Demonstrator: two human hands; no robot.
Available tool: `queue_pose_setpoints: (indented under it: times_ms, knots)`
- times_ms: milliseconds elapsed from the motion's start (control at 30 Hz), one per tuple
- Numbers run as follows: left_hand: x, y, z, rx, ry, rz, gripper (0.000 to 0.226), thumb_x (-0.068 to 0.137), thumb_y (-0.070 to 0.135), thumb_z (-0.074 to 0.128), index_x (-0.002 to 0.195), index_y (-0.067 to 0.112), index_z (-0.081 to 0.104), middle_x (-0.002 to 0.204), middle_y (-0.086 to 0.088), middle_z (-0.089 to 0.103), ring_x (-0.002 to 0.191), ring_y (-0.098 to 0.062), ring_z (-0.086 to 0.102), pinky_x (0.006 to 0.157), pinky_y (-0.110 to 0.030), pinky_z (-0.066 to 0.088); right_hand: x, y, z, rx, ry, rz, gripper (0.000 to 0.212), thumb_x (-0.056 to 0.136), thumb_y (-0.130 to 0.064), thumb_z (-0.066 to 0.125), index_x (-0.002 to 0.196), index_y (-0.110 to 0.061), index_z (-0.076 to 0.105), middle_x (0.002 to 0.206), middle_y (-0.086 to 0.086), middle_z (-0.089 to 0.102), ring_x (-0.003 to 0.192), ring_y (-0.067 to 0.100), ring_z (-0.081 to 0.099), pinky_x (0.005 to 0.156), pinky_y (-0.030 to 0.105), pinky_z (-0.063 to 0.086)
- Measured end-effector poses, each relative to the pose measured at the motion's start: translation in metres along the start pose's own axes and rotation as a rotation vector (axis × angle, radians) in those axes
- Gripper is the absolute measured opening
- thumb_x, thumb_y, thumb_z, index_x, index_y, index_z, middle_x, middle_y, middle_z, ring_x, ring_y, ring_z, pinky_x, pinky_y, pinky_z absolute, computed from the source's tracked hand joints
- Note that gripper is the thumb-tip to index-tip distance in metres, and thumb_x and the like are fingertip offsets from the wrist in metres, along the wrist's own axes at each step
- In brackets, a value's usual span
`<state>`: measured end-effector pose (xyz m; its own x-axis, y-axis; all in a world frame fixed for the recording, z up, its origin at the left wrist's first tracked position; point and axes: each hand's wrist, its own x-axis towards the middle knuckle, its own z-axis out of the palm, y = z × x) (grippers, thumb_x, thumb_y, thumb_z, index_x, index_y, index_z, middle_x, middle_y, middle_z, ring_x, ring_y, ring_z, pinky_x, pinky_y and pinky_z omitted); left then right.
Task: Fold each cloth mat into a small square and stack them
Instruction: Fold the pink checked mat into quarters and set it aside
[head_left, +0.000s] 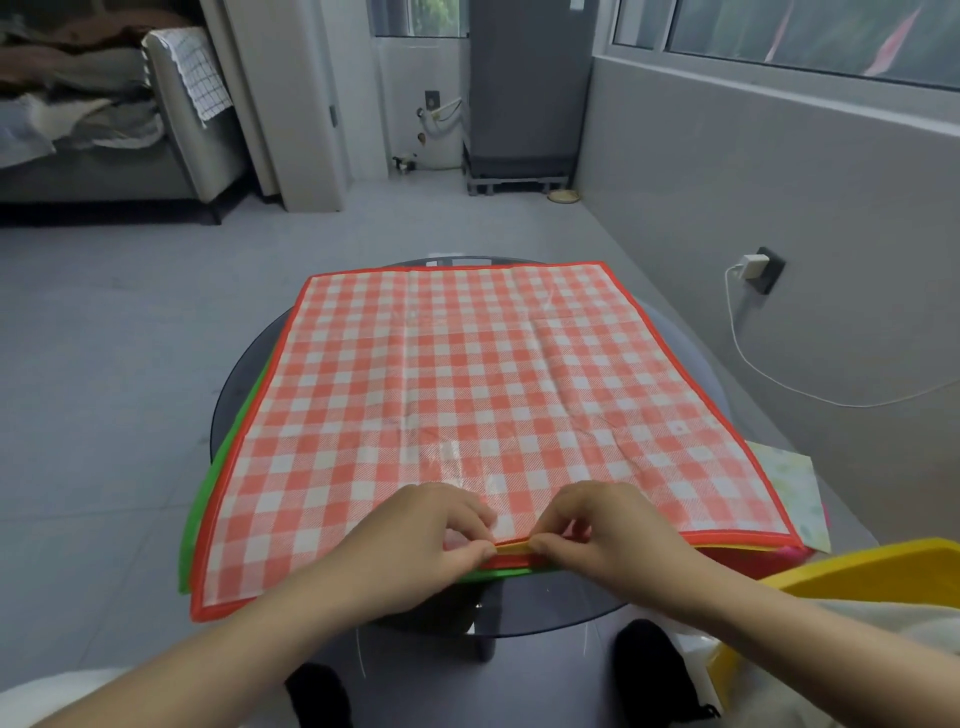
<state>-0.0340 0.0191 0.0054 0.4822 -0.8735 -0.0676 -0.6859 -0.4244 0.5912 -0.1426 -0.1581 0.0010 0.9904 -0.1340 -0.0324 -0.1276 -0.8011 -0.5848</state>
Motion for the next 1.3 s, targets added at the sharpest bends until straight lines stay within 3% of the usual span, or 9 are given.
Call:
queue_pose_setpoints:
  times_ms: [167, 267, 433, 567, 733, 1000, 1100, 1200, 1300]
  knots:
    - [0.004, 0.003, -0.008, -0.111, -0.047, -0.118, 0.01, 0.084, 0.032, 0.066, 0.086, 0.031, 0.076, 0.11, 0.024, 0.061, 0.104, 0.008, 0.052, 0.093, -0.017, 0.042, 0.007, -0.002, -0.013, 0.124, -0.116, 0.106, 0.01, 0.08, -0.033, 0.069, 0.073, -0.029, 0.074, 0.063, -0.012, 0.063, 0.058, -0.003, 0.053, 0.05, 0.009, 0.037]
    - [0.004, 0.007, -0.009, -0.01, -0.056, -0.082, 0.017, 0.088, 0.035, 0.061, 0.094, 0.027, 0.075, 0.113, 0.019, 0.063, 0.101, 0.005, 0.054, 0.088, -0.015, 0.045, 0.008, -0.004, -0.013, 0.099, -0.113, 0.1, 0.012, 0.082, -0.034, 0.066, 0.073, -0.029, 0.072, 0.06, -0.014, 0.06, 0.057, -0.005, 0.053, 0.051, 0.009, 0.037]
    - [0.0, 0.012, -0.02, 0.052, -0.057, -0.097, 0.025, 0.091, 0.037, 0.055, 0.09, 0.02, 0.074, 0.096, 0.001, 0.07, 0.09, -0.012, 0.062, 0.085, -0.035, 0.051, 0.003, -0.013, -0.012, -0.107, 0.073, -0.037, 0.012, 0.09, -0.035, 0.055, 0.084, -0.03, 0.063, 0.069, -0.02, 0.055, 0.064, 0.0, 0.05, 0.057, 0.013, 0.034]
    - [0.003, 0.017, -0.039, 0.116, 0.124, -0.108, 0.021, 0.092, 0.038, 0.053, 0.088, 0.029, 0.071, 0.081, 0.011, 0.07, 0.077, -0.005, 0.062, 0.074, -0.026, 0.052, 0.007, -0.018, -0.023, -0.428, 0.372, -0.211, 0.023, 0.09, -0.037, 0.05, 0.076, -0.023, 0.064, 0.061, -0.013, 0.06, 0.05, 0.005, 0.049, 0.051, 0.006, 0.016]
    - [0.01, 0.029, -0.059, 0.35, 0.364, -0.052, 0.024, 0.096, 0.04, 0.041, 0.088, 0.031, 0.062, 0.079, 0.01, 0.067, 0.074, -0.01, 0.059, 0.062, -0.022, 0.043, 0.019, -0.026, -0.049, -0.541, 0.564, -0.175, 0.024, 0.085, -0.036, 0.052, 0.066, -0.021, 0.058, 0.046, -0.007, 0.054, 0.037, 0.015, 0.046, 0.047, 0.01, 0.006]
    - [0.015, 0.041, -0.097, 0.483, 0.452, 0.081, 0.022, 0.095, 0.042, 0.042, 0.097, 0.033, 0.062, 0.089, 0.01, 0.068, 0.084, -0.014, 0.058, 0.059, -0.027, 0.029, 0.03, -0.039, -0.073, -0.569, 0.664, -0.26, 0.016, 0.079, -0.032, 0.057, 0.068, -0.023, 0.061, 0.051, -0.008, 0.06, 0.037, 0.017, 0.052, 0.044, 0.01, 0.013]
    - [0.037, 0.027, -0.105, 0.551, 0.558, 0.16, 0.022, 0.093, 0.039, 0.051, 0.086, 0.027, 0.067, 0.076, 0.007, 0.069, 0.073, -0.018, 0.061, 0.049, -0.021, 0.028, 0.052, -0.033, -0.079, -0.576, 0.708, -0.282, 0.015, 0.078, -0.03, 0.059, 0.066, -0.02, 0.061, 0.05, -0.007, 0.058, 0.039, 0.019, 0.051, 0.044, 0.017, 0.02]
    - [0.069, 0.003, -0.102, 0.569, 0.603, 0.195, 0.023, 0.086, 0.034, 0.052, 0.076, 0.021, 0.068, 0.068, 0.005, 0.067, 0.065, -0.024, 0.063, 0.054, -0.027, 0.042, 0.086, -0.017, -0.078, -0.556, 0.696, -0.271, 0.013, 0.079, -0.026, 0.057, 0.069, -0.019, 0.063, 0.058, -0.007, 0.062, 0.052, 0.021, 0.055, 0.059, 0.024, 0.033]
    - [0.094, -0.02, -0.089, 0.523, 0.59, 0.133, 0.02, 0.084, 0.028, 0.051, 0.084, 0.019, 0.069, 0.077, 0.004, 0.07, 0.072, -0.025, 0.065, 0.066, -0.036, 0.047, 0.117, 0.001, -0.067, -0.468, 0.598, -0.199, 0.015, 0.089, -0.025, 0.056, 0.083, -0.017, 0.066, 0.077, -0.002, 0.069, 0.074, 0.025, 0.058, 0.072, 0.033, 0.036]
